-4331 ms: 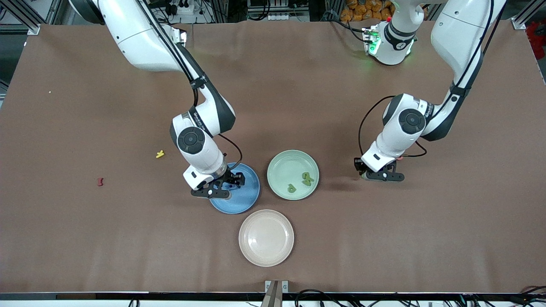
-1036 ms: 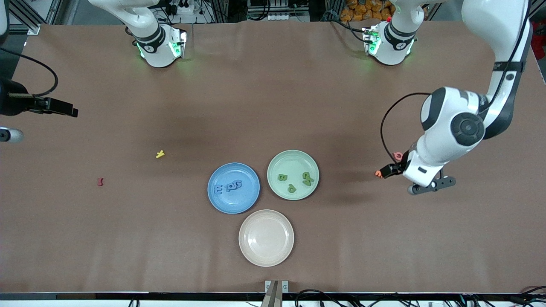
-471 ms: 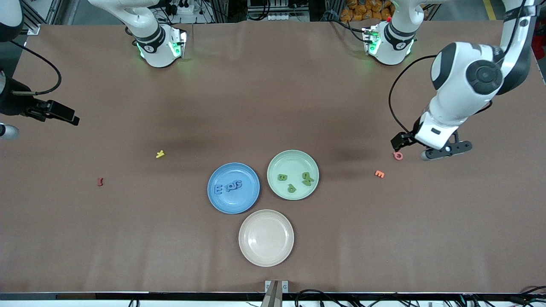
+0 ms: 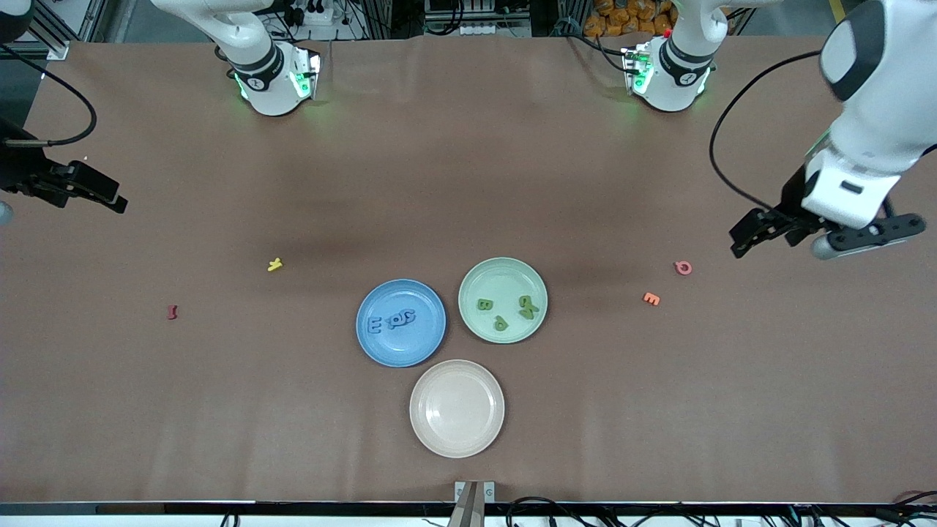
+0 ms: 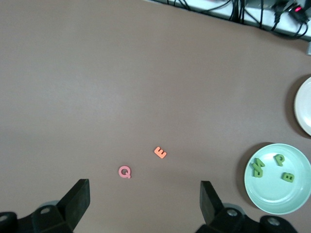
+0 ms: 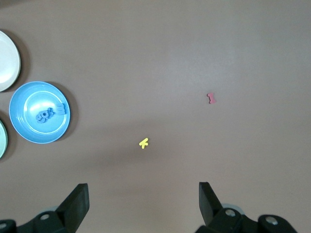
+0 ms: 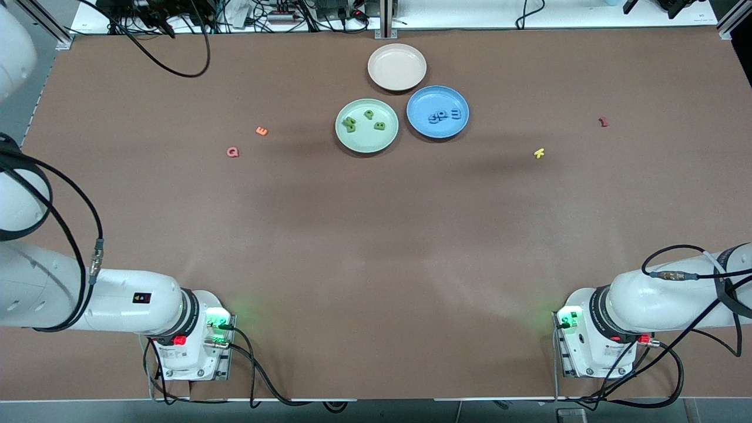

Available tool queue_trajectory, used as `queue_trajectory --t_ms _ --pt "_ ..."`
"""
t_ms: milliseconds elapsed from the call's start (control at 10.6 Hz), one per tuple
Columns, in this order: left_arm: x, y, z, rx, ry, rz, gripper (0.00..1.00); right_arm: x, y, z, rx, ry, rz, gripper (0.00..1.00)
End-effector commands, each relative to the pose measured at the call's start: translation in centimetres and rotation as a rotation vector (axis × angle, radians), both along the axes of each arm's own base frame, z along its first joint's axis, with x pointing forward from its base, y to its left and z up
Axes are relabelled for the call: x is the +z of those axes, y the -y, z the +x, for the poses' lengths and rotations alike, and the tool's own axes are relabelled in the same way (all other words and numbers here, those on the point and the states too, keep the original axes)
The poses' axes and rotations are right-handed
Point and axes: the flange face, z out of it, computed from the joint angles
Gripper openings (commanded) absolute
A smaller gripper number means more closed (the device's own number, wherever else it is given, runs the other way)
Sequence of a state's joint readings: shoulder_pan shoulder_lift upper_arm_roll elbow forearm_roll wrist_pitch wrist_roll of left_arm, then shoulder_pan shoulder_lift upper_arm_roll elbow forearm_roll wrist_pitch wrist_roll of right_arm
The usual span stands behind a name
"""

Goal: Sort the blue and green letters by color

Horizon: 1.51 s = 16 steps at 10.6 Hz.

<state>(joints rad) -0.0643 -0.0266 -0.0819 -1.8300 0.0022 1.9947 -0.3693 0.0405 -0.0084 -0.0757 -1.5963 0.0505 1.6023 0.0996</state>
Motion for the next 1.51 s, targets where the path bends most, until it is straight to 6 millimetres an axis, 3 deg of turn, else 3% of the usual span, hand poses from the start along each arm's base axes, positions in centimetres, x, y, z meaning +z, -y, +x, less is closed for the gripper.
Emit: queue_trajectory --t_ms 0,94,282,471,753,1036,1412 --pt "7.0 -1.5 -1.4 -0.089 -0.060 0.016 1.00 2.1 0.1 -0.2 -0.013 0.043 -0.043 1.00" --pt "8.8 -1.6 -1.8 -0.090 -0.070 0.013 1.00 3.1 0.4 -0.2 -0.011 0.062 -0.098 1.00" --pt "9.5 -1.2 -2.1 -0.094 -0.085 0.003 1.00 2.9 -0.4 1.9 -0.003 0.049 -0.126 1.00" --pt "11.2 -1.3 -2.9 -0.118 -0.112 0.013 1.00 4.1 -1.0 2.8 -0.042 0.038 -0.129 1.00" --pt "11.6 -1.8 -3.2 -0.227 -0.125 0.040 1.00 3.6 -1.1 2.8 -0.040 0.032 -0.129 1.00" --pt "11.5 -1.9 -3.2 -0.224 -0.126 0.043 1.00 1.3 -1.4 3.1 -0.033 0.007 -0.130 1.00" --pt "11.5 -1.7 -3.2 -0.218 -0.126 0.041 1.00 1.5 -0.7 3.0 -0.045 0.004 -0.129 1.00"
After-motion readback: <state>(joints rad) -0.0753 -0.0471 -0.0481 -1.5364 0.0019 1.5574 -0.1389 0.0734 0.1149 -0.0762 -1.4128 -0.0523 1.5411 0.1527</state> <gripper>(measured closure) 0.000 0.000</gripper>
